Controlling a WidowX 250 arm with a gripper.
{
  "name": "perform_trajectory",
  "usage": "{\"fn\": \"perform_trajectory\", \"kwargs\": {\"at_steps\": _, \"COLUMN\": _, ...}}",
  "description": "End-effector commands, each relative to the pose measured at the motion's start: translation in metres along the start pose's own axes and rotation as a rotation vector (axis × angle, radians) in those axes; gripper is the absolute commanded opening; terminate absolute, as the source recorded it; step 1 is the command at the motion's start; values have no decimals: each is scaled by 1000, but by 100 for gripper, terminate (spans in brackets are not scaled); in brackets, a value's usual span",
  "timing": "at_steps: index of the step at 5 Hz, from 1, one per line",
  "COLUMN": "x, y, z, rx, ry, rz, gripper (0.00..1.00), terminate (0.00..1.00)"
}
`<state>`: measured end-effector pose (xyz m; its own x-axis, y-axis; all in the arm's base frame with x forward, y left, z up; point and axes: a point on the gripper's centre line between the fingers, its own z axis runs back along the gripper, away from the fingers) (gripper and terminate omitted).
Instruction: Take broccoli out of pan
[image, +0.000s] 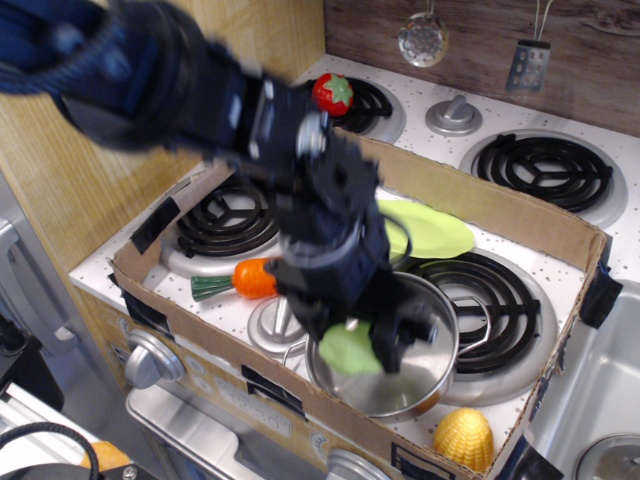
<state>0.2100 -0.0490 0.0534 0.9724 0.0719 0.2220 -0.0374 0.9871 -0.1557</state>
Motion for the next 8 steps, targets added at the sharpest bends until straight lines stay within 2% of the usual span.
{"fn": "perform_trajectory", "kwargs": {"at_steps": 1, "x": 56, "y": 8, "z": 72, "rx": 70, "ry": 46, "rz": -25, "gripper": 0, "terminate": 0}}
{"fn": "perform_trajectory", "kwargs": {"at_steps": 2, "x": 80, "y": 45, "z": 71, "rx": 134, "ry": -56, "rz": -197, "gripper": 0, "terminate": 0}}
{"fn": "perform_trajectory", "kwargs": {"at_steps": 3, "x": 96, "y": 81, "z": 53, "rx": 168, "ry": -106, "rz": -298, "gripper": 0, "terminate": 0}}
{"fn": "perform_trajectory", "kwargs": {"at_steps": 4, "x": 103, "y": 105, "z": 38, "rx": 194, "ry": -98, "rz": -320, "gripper": 0, "terminate": 0}}
{"fn": "perform_trajectory", "kwargs": {"at_steps": 5, "x": 112, "y": 126, "z": 25, "rx": 211, "ry": -117, "rz": -374, "gripper": 0, "terminate": 0}}
{"fn": "perform_trajectory", "kwargs": {"at_steps": 6, "x": 116, "y": 137, "z": 13, "rx": 180, "ry": -126, "rz": -390, "gripper": 0, "terminate": 0}}
{"fn": "perform_trajectory", "kwargs": {"at_steps": 7, "x": 112, "y": 147, "z": -4, "rx": 148, "ry": -159, "rz": -403, "gripper": 0, "terminate": 0}}
{"fn": "perform_trajectory", "kwargs": {"at_steps": 8, "x": 111, "y": 145, "z": -2, "rx": 135, "ry": -133, "rz": -419, "gripper": 100, "terminate": 0}}
